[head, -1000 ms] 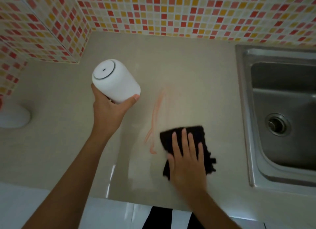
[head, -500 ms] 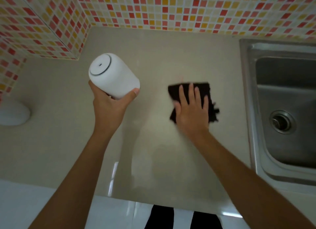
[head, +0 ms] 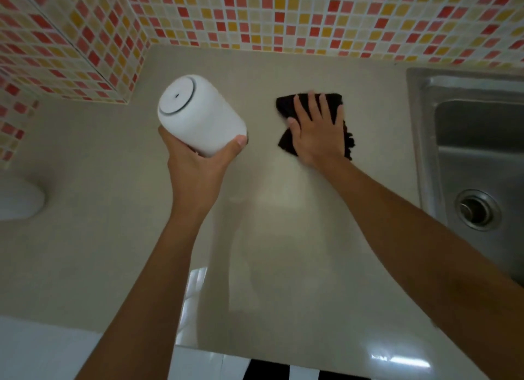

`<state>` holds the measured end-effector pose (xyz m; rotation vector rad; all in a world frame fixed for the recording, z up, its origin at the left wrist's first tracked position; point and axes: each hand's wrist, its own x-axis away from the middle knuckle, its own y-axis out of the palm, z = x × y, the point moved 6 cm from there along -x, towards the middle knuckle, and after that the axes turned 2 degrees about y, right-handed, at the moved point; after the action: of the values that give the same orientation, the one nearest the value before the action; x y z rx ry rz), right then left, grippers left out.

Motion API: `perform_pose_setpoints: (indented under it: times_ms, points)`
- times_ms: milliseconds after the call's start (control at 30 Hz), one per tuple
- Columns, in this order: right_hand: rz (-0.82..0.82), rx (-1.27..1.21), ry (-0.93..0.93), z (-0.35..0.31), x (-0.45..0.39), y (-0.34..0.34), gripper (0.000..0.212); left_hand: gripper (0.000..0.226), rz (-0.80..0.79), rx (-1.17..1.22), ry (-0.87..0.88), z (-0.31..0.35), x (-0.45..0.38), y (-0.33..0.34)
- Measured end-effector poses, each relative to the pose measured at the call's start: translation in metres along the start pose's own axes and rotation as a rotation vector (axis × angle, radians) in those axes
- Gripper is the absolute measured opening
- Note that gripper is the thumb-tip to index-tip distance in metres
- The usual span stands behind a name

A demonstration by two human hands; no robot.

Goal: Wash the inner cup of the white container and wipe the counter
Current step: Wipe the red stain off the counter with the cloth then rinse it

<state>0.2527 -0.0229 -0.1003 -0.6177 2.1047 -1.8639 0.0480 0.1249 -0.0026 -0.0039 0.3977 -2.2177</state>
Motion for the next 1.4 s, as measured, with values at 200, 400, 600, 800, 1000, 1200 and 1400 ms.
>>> perform_pose_setpoints:
  times_ms: [200,400,600,800,1000,1200,1400]
  points:
    - [0.038,0.000,-0.144,-0.020,0.202,0.012,0.057,0.100,-0.007,-0.009,-0.009,-0.002,-0.015,-0.009]
    - [-0.067,0.003,-0.421,-0.044,0.220,0.013,0.058,0.099,0.008,-0.001,-0.010,-0.003,-0.030,-0.012]
    - [0.005,-0.008,-0.111,-0.029,-0.009,-0.003,0.056,0.099,-0.027,-0.022,0.010,-0.001,-0.030,-0.007]
    - [0.052,-0.057,-0.132,-0.057,0.084,0.011,0.056,0.100,-0.023,-0.024,0.052,0.010,-0.041,-0.010]
    - [-0.095,-0.090,-0.311,-0.099,0.278,0.023,0.058,0.099,-0.034,0.015,0.008,0.011,-0.038,-0.008]
    - [0.013,-0.059,-0.238,-0.071,0.105,0.014,0.054,0.097,-0.039,0.014,0.003,0.003,-0.028,-0.003]
    - [-0.010,-0.036,0.040,-0.031,-0.031,0.002,0.057,0.099,-0.065,-0.020,-0.009,-0.005,-0.016,-0.001]
